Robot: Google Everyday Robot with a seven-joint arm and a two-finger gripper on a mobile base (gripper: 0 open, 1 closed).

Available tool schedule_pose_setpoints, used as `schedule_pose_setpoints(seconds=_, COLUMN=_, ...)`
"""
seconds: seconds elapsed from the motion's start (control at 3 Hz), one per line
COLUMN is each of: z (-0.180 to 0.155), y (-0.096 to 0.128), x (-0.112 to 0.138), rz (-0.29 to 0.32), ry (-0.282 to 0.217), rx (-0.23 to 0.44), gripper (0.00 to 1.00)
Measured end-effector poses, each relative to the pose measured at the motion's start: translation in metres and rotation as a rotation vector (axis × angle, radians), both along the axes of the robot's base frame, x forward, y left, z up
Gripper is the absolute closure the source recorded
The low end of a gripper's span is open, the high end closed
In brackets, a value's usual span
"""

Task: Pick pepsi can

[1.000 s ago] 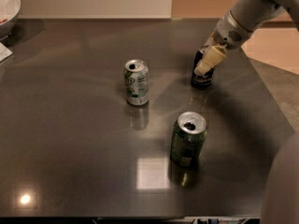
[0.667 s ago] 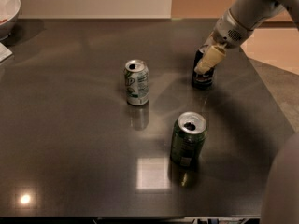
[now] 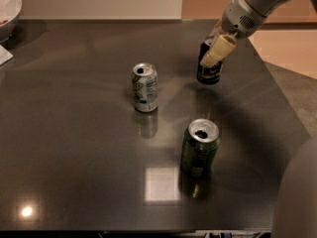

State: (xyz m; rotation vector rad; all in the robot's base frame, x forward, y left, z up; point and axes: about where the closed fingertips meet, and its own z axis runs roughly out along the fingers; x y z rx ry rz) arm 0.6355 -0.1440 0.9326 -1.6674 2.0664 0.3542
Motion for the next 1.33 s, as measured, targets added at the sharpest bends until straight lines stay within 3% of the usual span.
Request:
schedule_pose_setpoints(seconds=0.67, z=0.049, y=0.018, x=-0.006, rz=0.046, ry=-0.045, rx=0.034, gripper=1.00)
schedule_pose_setpoints(seconds=1.33, z=0.080, y=0.025, x=-0.014, rz=0.074, ry=-0.121, rx=0.040, gripper=1.00)
